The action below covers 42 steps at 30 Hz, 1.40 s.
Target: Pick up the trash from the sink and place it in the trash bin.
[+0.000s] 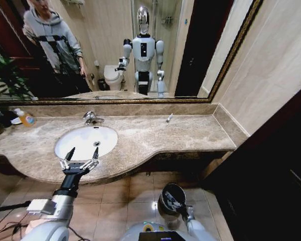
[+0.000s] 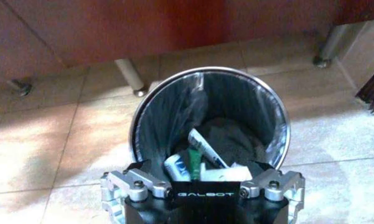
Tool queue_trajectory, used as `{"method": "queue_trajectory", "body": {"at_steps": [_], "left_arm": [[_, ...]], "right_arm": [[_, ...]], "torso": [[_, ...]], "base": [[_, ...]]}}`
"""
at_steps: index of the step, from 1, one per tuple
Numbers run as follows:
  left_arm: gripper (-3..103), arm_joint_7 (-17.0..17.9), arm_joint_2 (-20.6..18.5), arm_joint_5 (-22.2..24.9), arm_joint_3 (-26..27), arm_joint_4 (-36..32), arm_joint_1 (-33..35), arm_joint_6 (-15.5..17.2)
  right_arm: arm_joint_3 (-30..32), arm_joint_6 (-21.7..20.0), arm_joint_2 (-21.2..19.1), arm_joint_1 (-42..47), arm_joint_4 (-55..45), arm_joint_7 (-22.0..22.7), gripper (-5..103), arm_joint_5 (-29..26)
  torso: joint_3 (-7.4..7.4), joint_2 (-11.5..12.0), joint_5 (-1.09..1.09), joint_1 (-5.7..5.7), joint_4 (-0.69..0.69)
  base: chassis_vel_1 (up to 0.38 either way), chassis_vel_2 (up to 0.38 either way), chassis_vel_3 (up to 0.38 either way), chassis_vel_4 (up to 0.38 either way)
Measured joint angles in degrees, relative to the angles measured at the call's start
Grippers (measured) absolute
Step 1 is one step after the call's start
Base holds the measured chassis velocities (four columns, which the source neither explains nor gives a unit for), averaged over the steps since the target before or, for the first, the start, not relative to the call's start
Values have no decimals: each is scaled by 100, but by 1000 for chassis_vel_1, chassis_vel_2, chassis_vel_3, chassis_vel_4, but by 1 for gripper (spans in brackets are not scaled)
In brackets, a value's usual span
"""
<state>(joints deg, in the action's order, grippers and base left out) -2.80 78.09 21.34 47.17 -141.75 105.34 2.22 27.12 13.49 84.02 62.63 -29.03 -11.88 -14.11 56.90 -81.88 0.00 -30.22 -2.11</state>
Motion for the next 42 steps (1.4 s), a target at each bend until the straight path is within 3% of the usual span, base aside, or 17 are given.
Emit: {"method": "queue_trajectory", "body": {"at_steps": [7,13,16,17,19,20,21,22,23,28,32,36,42], "left_arm": [[100,0,0,0,0,0,0,0],[100,0,0,0,0,0,0,0],[100,0,0,0,0,0,0,0],[100,0,0,0,0,0,0,0],[100,0,0,0,1,0,0,0],[100,0,0,0,1,0,0,0],[100,0,0,0,0,0,0,0],[100,0,0,0,0,0,0,0],[100,0,0,0,0,0,0,0],[100,0,0,0,0,0,0,0],[100,0,0,0,0,0,0,0],[100,0,0,0,0,0,0,0],[100,0,0,0,0,0,0,0]], "right_arm": [[-18,231,73,197,-134,34,100,166],[-36,731,190,750,-783,162,100,36],[-47,1661,197,1016,-1142,437,100,444],[-47,1661,197,1016,-1142,437,100,444],[-32,2588,83,1199,-1456,711,100,1028],[-32,2588,83,1199,-1456,711,100,1028],[-13,3005,8,1289,-1644,864,100,1239],[11,3145,-50,1400,-1901,1083,100,1423],[23,3135,-123,1613,-2326,1277,100,1471],[26,2930,-332,2290,-3612,1444,100,1180],[121,2711,-589,3371,-5407,1512,100,1036],[165,2592,-644,3727,-6108,1508,100,1035],[327,1698,-650,4054,-8080,1389,100,848]], "torso": [[0,0,0,0,0],[0,0,0,0,0],[0,0,1,1,0],[0,0,1,1,0],[0,0,-1,0,0],[0,0,-1,0,0],[0,0,1,0,0],[0,0,-1,0,-1],[0,0,-1,0,-2],[0,0,-1,0,0],[0,-1,-1,0,1],[0,0,0,0,1],[0,-1,0,0,0]], "base": [[0,0,0,0],[0,0,0,0],[0,0,0,0],[0,0,0,0],[0,0,0,0],[0,0,0,0],[0,0,0,0],[0,0,0,0],[0,0,0,0],[0,0,0,0],[0,0,0,0],[0,0,0,0],[0,0,0,0]]}}
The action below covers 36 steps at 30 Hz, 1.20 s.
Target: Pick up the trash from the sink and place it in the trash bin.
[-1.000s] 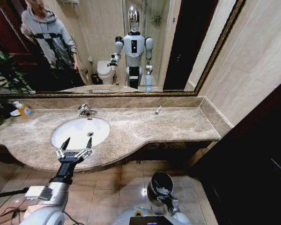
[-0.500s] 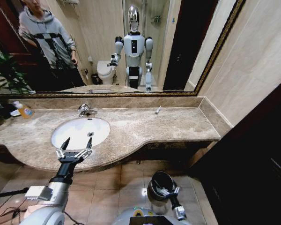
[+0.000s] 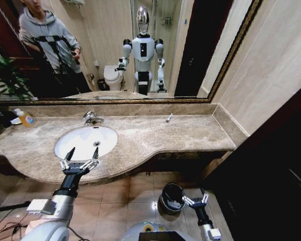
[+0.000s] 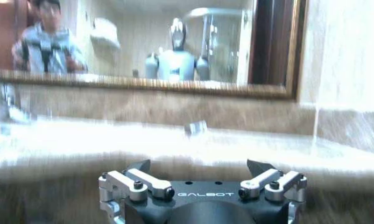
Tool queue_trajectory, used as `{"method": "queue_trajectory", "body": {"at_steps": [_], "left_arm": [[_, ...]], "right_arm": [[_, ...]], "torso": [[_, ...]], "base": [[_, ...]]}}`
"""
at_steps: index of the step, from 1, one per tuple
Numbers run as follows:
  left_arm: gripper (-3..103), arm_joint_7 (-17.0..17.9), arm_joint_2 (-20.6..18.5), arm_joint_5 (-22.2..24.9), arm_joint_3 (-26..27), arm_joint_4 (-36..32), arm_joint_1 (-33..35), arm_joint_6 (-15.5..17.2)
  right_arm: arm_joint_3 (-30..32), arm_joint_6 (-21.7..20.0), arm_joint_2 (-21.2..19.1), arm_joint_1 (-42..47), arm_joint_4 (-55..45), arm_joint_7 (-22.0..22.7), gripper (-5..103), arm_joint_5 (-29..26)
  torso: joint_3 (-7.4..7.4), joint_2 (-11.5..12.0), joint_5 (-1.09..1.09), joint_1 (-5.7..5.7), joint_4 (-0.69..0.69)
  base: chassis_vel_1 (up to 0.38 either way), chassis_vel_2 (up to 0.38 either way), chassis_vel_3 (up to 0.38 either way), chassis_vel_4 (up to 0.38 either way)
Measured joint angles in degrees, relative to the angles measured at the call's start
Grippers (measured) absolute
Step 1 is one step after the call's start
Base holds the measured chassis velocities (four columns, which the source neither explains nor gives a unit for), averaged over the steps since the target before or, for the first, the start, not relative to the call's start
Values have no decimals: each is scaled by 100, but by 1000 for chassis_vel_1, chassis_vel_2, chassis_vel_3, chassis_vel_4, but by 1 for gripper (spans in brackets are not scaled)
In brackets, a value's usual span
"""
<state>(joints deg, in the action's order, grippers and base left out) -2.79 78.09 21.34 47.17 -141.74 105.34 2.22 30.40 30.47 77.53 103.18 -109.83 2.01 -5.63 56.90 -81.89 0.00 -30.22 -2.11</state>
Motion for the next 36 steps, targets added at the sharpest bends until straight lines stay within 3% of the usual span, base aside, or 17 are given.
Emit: {"method": "queue_trajectory", "body": {"at_steps": [1,3,4,7,8,10,11,16,18,22,30,32,36], "left_arm": [[100,0,0,0,0,0,0,0],[100,0,0,0,0,0,0,0],[100,0,0,0,0,0,0,0],[100,0,-1,0,0,0,0,0],[100,0,-1,0,0,0,0,0],[100,0,0,0,0,0,0,0],[100,-1,0,0,0,0,0,0],[100,-1,0,0,0,1,0,0],[100,-1,0,0,0,0,0,0],[100,-1,0,0,0,0,0,0],[100,-1,-1,0,0,0,0,0],[100,-1,-1,0,0,0,0,0],[100,-1,-1,0,0,0,0,0]], "right_arm": [[0,0,0,0,0,0,100,0],[-6,-515,-38,-191,-526,-86,100,-200],[-6,-515,-38,-191,-526,-86,100,-200],[-202,-1503,-465,-706,-1021,-194,100,-826],[-202,-1503,-465,-706,-1021,-194,100,-826],[-295,-1995,-657,-1296,-1084,-202,100,-1137],[-360,-2276,-708,-1659,-1080,-192,100,-1248],[-581,-2875,-807,-2579,-816,-110,100,-1443],[-747,-3363,-799,-3185,-522,89,100,-1391],[-1071,-3820,-732,-3945,-39,291,100,-1411],[-1756,-3880,-733,-5479,1506,343,100,-1435],[-1931,-3894,-605,-6168,2251,439,100,-1570],[-1964,-3919,-385,-6674,2936,609,100,-1634]], "torso": [[0,0,0,0,0],[0,0,0,0,0],[0,0,0,0,0],[0,0,0,0,1],[0,0,0,0,1],[1,0,-1,0,-1],[1,0,-1,0,-1],[1,1,0,-1,-1],[1,1,-1,-1,0],[1,1,0,-1,1],[2,1,0,-1,0],[2,1,-1,-1,0],[1,1,2,-1,0]], "base": [[0,0,0,0],[0,0,0,0],[0,0,0,0],[0,0,0,0],[0,0,0,0],[0,0,0,0],[0,0,0,0],[0,0,0,0],[0,0,0,0],[0,0,0,0],[0,0,0,0],[0,0,0,0],[0,0,0,0]]}}
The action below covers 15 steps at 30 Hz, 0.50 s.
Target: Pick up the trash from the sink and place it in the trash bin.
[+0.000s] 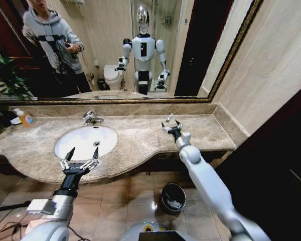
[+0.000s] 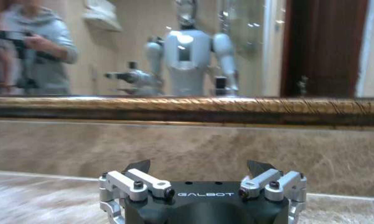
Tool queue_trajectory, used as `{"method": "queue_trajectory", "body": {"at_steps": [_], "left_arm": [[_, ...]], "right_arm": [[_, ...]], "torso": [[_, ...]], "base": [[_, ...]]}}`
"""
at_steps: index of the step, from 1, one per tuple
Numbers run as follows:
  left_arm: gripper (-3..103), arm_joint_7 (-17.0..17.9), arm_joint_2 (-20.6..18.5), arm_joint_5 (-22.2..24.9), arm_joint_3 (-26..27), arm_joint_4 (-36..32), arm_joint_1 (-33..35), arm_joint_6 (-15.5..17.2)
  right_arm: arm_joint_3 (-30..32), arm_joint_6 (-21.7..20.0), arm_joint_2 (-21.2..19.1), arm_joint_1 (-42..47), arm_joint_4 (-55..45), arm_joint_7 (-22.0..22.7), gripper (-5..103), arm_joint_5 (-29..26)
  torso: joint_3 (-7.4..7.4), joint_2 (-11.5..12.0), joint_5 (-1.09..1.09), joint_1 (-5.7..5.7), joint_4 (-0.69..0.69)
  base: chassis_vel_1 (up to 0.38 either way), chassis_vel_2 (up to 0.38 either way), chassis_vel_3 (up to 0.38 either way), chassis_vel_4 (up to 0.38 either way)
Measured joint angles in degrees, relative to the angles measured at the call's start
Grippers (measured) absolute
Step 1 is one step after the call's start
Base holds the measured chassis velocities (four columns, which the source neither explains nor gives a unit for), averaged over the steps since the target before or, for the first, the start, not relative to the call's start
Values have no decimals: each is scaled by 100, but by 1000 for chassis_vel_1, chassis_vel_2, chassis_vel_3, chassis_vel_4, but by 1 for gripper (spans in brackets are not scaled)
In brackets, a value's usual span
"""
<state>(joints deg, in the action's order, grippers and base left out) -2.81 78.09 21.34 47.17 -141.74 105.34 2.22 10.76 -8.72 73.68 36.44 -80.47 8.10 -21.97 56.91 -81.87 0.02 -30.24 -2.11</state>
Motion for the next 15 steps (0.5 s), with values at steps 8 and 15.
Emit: {"method": "queue_trajectory", "body": {"at_steps": [8,15], "left_arm": [[100,1,0,0,0,-1,0,0],[100,1,1,0,1,0,0,0]], "right_arm": [[22,136,791,-646,1373,197,100,17],[148,304,1141,-954,2081,233,100,352]], "torso": [[0,0,-1,1,0],[0,0,0,1,0]], "base": [[0,0,0,0],[0,0,0,0]]}}
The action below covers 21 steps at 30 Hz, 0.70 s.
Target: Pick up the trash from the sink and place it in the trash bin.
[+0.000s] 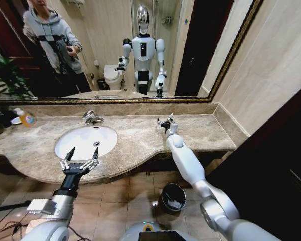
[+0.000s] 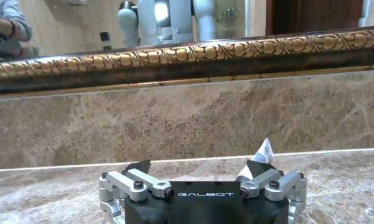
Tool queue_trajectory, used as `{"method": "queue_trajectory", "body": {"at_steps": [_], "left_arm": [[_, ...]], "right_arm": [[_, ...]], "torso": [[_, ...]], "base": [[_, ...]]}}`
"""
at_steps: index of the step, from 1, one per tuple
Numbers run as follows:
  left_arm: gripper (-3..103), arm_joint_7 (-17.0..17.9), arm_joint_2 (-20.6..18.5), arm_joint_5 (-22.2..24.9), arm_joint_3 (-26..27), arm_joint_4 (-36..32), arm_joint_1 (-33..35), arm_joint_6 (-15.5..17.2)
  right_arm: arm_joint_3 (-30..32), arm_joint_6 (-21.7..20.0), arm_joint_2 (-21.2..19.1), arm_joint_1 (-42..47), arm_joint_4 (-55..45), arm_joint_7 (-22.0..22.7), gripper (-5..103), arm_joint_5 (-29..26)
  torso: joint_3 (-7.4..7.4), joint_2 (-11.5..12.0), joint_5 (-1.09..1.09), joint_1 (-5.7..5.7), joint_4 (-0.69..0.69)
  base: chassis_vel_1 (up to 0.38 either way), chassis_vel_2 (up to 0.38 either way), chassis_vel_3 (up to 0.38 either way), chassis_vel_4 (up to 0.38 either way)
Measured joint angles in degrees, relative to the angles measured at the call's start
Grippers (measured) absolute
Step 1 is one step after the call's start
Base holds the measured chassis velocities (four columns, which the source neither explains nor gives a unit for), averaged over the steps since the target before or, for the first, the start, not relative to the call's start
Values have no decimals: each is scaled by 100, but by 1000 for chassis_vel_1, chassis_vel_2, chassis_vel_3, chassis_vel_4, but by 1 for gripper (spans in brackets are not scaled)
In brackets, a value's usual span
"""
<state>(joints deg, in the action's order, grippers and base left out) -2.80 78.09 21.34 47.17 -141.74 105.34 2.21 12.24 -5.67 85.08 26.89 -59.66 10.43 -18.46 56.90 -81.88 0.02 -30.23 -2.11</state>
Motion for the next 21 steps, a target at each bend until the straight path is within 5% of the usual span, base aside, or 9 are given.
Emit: {"method": "queue_trajectory", "body": {"at_steps": [21], "left_arm": [[100,0,0,0,0,0,0,0]], "right_arm": [[370,209,37,-229,705,-127,100,427]], "torso": [[0,-1,-2,1,0]], "base": [[0,0,0,0]]}}
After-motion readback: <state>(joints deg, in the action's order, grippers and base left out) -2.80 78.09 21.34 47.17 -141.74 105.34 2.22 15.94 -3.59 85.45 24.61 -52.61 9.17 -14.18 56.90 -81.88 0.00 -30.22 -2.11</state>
